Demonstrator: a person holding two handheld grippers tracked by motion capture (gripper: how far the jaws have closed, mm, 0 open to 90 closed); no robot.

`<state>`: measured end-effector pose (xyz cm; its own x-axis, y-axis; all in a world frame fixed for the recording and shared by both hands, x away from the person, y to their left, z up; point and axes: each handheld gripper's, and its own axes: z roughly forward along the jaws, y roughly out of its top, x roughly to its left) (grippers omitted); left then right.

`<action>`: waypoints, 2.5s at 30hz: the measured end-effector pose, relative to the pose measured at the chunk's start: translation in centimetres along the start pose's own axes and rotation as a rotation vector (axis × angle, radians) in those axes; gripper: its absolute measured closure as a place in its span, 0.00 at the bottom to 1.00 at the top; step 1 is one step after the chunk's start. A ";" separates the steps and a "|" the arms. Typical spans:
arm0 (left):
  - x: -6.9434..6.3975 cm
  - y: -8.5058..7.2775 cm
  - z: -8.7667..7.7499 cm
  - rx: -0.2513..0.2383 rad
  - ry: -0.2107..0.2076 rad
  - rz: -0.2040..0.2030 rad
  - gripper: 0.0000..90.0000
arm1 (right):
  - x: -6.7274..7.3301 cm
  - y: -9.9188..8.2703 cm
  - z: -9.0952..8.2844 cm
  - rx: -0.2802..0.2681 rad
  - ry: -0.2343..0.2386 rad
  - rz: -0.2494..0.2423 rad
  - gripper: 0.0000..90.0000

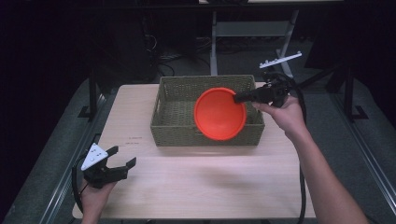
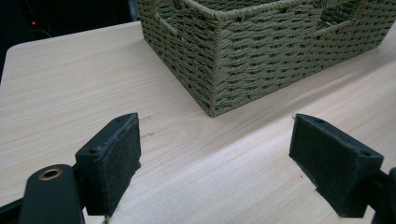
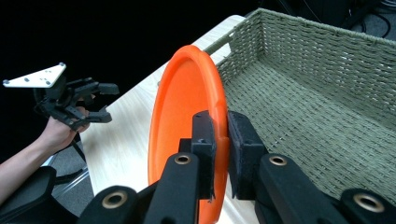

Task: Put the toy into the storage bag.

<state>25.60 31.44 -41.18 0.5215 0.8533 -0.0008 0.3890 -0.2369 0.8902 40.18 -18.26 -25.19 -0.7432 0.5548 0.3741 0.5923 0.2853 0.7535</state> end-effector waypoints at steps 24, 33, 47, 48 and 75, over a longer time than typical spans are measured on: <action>0.1 -0.1 -0.2 -0.006 0.000 -0.001 0.18 | -3.0 2.4 1.4 -0.009 -0.043 0.066 0.91; 0.3 -0.1 -0.3 -0.011 0.006 -0.010 0.18 | -4.5 2.7 2.3 -0.006 -0.075 0.099 0.91; 0.5 -0.1 -0.3 -0.010 0.001 -0.008 0.18 | -6.1 3.1 3.5 -0.010 -0.107 0.133 0.91; 0.5 -0.1 -0.3 -0.009 0.001 -0.006 0.18 | -6.1 3.1 3.5 -0.010 -0.107 0.133 0.91; 0.4 0.0 -0.3 -0.015 0.000 -0.004 0.18 | -8.7 1.7 6.2 0.001 -0.151 0.205 0.91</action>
<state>25.56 31.89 -41.05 0.5199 0.8542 -0.0042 0.3795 -0.2266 0.8970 49.56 -17.75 -30.50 -0.5526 0.7115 0.4341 0.7262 0.1553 0.6698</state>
